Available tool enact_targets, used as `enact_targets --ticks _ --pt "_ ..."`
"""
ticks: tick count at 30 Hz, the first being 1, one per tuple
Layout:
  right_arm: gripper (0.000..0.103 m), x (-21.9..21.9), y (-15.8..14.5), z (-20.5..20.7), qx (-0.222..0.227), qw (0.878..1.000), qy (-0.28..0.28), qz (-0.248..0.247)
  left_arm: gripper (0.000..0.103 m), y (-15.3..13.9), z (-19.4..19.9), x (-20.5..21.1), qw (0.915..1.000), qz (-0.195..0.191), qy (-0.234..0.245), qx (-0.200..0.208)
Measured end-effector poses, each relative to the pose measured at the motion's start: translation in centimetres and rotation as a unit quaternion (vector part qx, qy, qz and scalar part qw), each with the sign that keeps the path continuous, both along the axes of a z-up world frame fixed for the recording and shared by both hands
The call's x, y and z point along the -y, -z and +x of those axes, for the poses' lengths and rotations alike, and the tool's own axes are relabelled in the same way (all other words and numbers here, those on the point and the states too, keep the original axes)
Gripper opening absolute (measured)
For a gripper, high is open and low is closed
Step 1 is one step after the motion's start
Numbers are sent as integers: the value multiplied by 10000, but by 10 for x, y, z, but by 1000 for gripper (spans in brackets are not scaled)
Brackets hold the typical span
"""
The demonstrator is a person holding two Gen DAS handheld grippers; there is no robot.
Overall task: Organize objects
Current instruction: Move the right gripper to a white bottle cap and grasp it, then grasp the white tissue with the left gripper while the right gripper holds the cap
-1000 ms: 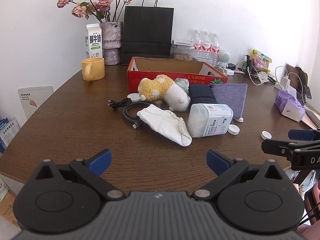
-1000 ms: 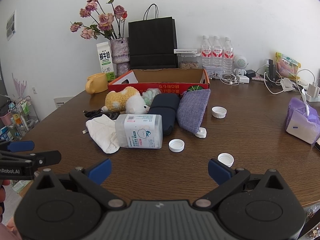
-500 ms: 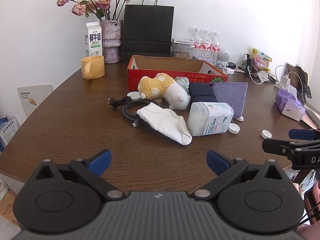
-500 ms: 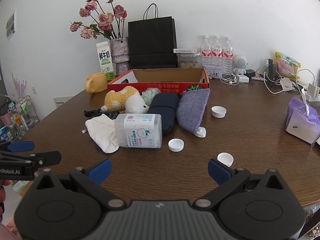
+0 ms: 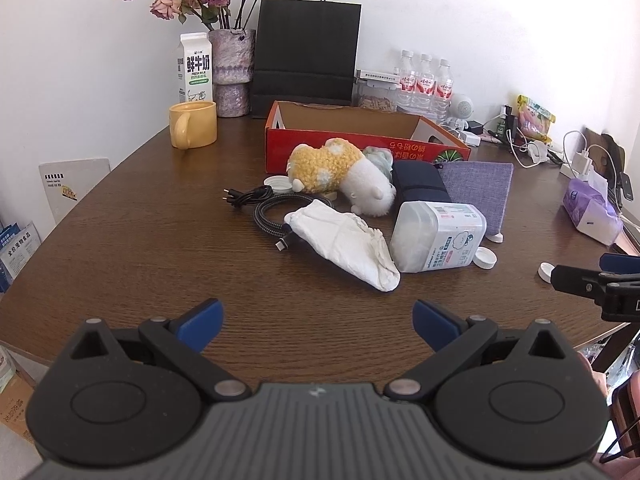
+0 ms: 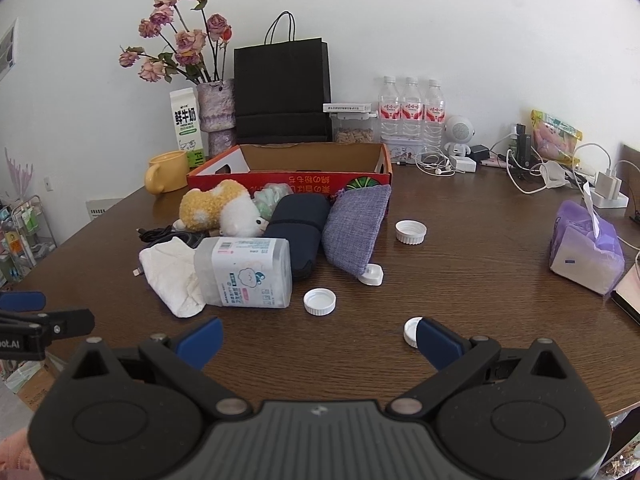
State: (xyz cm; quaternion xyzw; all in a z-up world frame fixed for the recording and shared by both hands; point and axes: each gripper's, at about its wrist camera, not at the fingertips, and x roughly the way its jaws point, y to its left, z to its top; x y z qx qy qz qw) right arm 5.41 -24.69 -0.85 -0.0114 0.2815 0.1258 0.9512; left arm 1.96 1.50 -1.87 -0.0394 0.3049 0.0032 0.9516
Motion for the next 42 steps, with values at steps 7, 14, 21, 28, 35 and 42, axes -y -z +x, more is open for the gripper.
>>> enact_targets --ticks 7,14,21,28,35,42 --pt "103 7 10 13 108 9997 127 -159 103 10 11 -8 9998 -38 -124 -129" --pt "101 13 29 29 268 9984 336 -357 103 20 25 -16 9993 -76 -289 -229" --pt "94 26 43 45 216 9979 477 -393 103 26 36 -17 9990 -72 -355 -275" --pt "59 41 61 64 -113 9994 339 -8 103 27 48 -14 9991 -17 -334 -242" --pt "27 40 62 68 52 9996 156 220 103 24 70 -4 9994 -44 -313 -138" --pt "27 30 53 71 239 9990 105 372 103 34 106 7 9977 -369 -474 -302"
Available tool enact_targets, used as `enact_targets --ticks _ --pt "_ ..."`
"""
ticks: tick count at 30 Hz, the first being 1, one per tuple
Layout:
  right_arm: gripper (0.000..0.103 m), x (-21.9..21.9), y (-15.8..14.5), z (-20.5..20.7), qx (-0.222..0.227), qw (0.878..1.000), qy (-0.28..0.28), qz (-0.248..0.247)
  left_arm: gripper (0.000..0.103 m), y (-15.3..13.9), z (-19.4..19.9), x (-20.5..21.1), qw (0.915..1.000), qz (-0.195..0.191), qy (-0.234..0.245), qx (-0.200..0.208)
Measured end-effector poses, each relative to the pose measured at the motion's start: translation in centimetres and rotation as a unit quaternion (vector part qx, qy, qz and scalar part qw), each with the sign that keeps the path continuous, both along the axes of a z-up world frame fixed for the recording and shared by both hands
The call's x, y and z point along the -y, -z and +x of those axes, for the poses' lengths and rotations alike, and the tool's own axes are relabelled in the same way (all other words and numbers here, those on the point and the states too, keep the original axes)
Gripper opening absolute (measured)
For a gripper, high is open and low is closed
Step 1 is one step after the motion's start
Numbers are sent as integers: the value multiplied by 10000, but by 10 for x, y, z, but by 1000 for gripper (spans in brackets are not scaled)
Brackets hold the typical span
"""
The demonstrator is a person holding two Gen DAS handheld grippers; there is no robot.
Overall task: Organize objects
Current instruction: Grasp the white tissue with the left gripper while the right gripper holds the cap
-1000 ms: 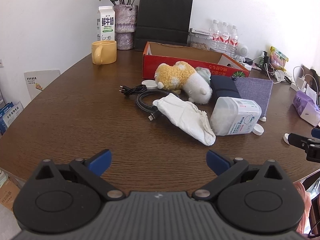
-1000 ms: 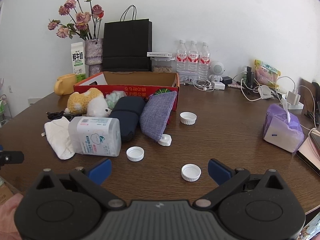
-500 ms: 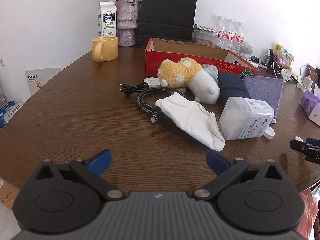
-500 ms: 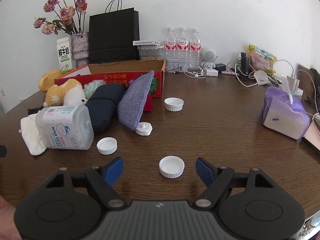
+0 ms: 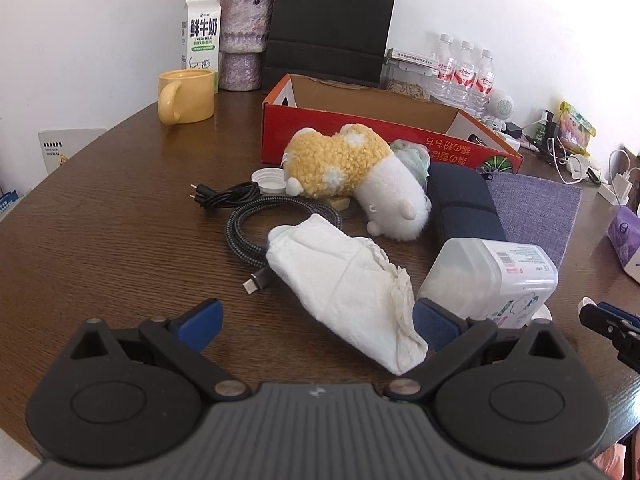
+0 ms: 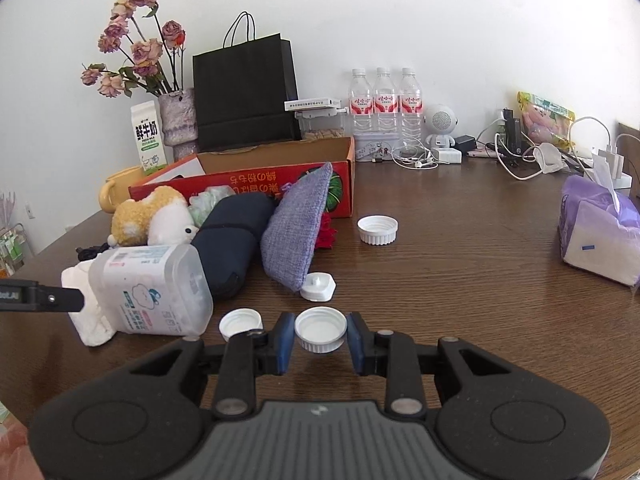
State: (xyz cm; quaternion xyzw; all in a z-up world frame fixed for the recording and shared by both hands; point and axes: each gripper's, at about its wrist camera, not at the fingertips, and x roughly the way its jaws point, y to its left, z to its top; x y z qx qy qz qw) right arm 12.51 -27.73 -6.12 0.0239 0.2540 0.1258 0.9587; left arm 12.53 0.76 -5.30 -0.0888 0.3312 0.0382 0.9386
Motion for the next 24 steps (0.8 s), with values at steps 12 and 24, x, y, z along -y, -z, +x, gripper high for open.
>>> enact_targets --ticks 12,24 --pt "27 -4 -2 -14 49 9998 -154 114 15 -2 -22 -22 9952 -939 19 259" --pt "27 -10 -14 -22 288 9991 -267 156 7 -33 -48 -29 9956 -478 81 805"
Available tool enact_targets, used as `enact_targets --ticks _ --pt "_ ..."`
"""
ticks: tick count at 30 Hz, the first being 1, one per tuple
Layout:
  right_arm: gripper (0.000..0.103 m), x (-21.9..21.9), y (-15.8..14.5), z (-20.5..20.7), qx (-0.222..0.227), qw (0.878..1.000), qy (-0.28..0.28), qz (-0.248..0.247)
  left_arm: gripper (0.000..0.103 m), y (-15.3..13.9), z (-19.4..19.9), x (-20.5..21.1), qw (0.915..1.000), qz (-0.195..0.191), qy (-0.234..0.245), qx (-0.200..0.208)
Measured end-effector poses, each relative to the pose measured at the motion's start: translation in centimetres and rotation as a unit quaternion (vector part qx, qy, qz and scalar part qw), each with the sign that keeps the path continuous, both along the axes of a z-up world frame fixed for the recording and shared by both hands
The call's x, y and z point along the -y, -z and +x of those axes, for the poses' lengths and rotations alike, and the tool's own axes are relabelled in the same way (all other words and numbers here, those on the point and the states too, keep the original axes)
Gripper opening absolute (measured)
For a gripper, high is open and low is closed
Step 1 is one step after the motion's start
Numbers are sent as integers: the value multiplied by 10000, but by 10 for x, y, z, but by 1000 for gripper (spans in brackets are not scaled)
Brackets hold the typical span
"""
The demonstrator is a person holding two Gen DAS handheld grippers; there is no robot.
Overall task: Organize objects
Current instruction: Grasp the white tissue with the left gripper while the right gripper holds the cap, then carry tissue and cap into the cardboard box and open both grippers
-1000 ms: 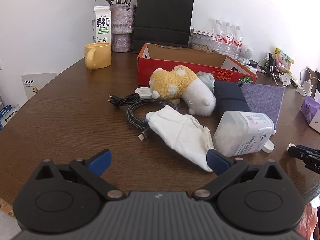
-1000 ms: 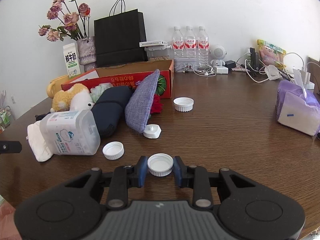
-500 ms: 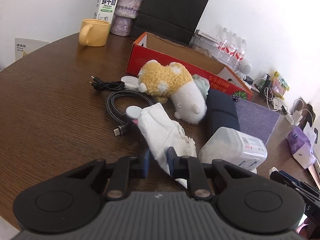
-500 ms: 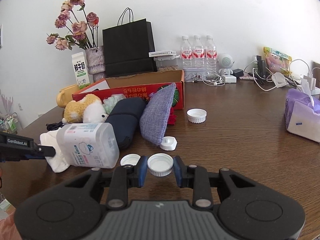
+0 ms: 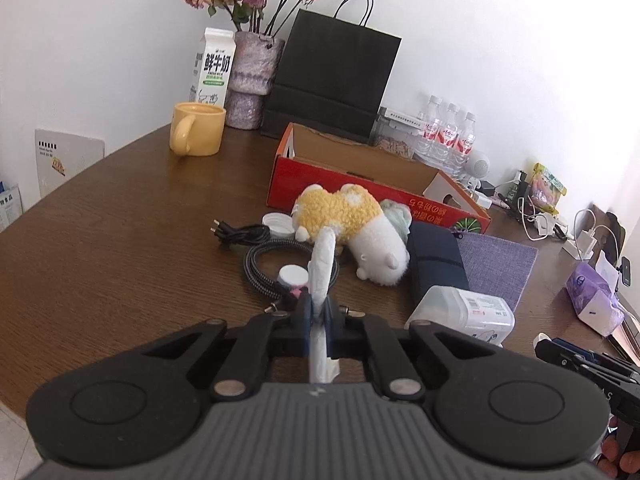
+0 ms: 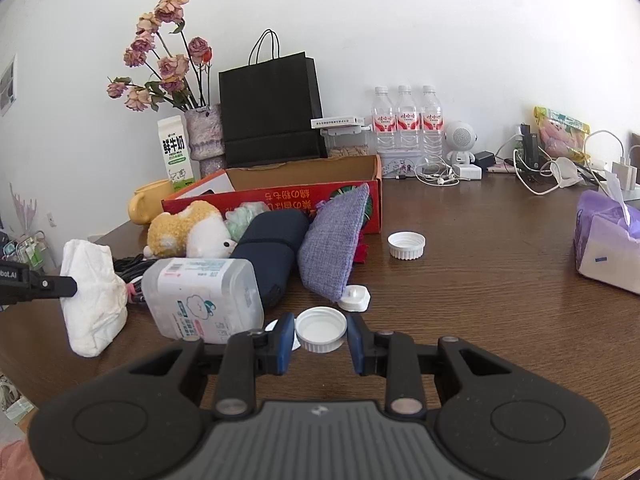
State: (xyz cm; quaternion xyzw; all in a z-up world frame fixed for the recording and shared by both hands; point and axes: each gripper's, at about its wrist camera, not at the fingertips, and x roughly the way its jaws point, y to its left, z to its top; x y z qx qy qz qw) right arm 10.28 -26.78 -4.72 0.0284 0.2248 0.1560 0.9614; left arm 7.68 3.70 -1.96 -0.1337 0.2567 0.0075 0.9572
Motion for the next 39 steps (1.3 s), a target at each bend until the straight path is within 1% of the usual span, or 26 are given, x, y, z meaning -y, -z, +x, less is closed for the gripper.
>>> enact_targets --ticks 2,6,10,17,22,28,33,39 --pt "27 -2 -5 1 82 10000 -27 3 7 -6 -2 4 9997 175 19 144" --pt "27 -6 -15 6 234 9997 -83 22 7 -15 -2 11 9986 393 57 353" --pt "27 -14 -25 13 413 9990 -194 -9 7 -27 4 16 9971 528 73 538" --pt "27 -28 -47 39 728 9967 -365 -46 7 -48 30 27 9941 714 82 813" --pt "27 -40 -67 63 951 9944 -460 -74 7 -59 55 37 9925 768 129 940" --pt "27 -53 -83 95 1043 9930 -537 -105 7 -69 90 46 9917 797 191 995" --pt "27 -67 -93 132 1056 9928 -547 -161 7 -77 120 48 9908 759 128 1117" --pt "27 -88 -96 184 929 9939 -554 -219 7 -82 161 49 9905 675 -10 1195"
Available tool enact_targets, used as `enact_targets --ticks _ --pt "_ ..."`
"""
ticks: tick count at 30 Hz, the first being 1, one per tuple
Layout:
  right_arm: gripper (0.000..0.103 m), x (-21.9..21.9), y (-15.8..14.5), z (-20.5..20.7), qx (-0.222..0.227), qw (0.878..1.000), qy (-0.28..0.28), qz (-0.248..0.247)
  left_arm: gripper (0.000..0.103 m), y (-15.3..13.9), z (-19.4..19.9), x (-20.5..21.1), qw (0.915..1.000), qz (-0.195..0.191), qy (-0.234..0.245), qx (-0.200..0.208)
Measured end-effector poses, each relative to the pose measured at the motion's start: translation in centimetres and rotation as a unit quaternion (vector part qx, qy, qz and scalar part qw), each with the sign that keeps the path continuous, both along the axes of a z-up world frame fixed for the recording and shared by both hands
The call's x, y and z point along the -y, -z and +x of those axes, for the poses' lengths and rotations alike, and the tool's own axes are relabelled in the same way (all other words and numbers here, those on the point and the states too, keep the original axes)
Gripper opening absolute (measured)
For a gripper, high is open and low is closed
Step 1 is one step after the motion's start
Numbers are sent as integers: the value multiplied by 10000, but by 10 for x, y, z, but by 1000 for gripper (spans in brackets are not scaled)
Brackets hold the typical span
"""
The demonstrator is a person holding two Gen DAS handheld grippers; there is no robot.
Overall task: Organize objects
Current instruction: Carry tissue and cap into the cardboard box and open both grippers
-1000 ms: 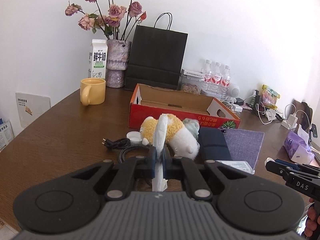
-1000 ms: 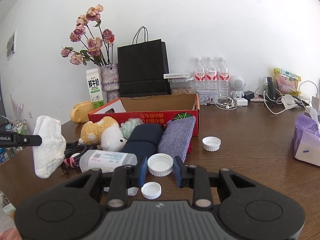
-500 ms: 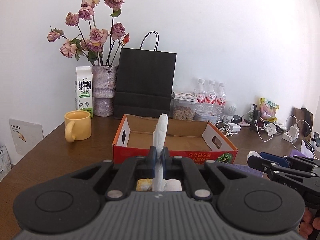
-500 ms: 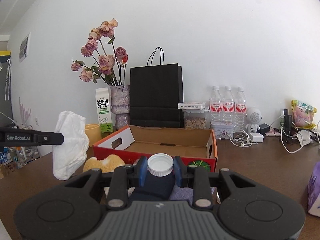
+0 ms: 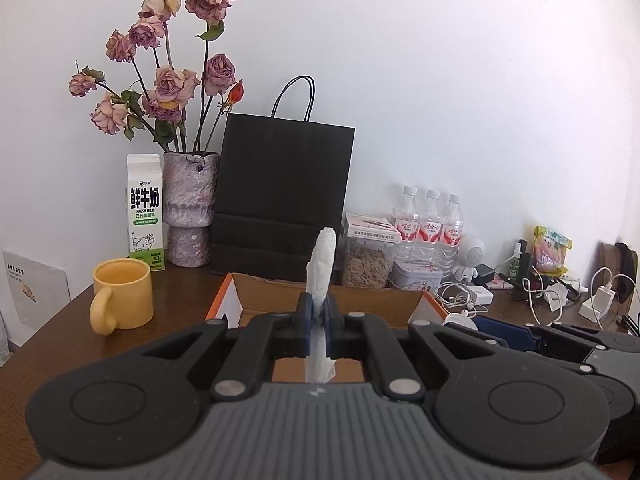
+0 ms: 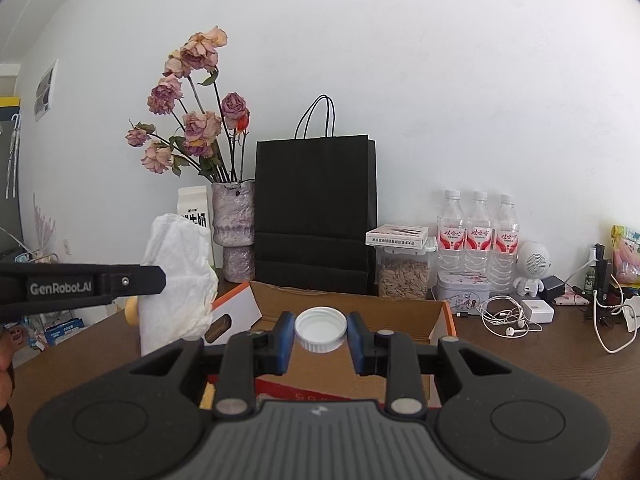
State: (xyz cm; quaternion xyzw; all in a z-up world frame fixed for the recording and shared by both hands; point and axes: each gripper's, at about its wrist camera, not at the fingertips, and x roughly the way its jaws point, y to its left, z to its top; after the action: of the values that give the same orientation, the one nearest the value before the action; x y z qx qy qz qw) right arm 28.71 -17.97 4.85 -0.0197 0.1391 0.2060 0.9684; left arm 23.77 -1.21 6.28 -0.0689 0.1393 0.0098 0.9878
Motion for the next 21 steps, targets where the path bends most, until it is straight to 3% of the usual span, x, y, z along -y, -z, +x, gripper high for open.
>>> enact_targets --ticks 4,10,15,21 --pt "27 -16 7 35 -161 9998 48 -103 7 5 29 1 9999 -41 -118 -53" --pt "27 -26 20 82 -502 9982 161 -273 7 22 76 -2 9986 7 -165 -500" --pt "27 -21 29 99 -670 9974 166 -229 7 32 102 -13 9966 -202 -176 -777" --pt "27 -24 44 111 -902 9949 267 -368 9 46 120 -15 9944 -107 -190 -1033"
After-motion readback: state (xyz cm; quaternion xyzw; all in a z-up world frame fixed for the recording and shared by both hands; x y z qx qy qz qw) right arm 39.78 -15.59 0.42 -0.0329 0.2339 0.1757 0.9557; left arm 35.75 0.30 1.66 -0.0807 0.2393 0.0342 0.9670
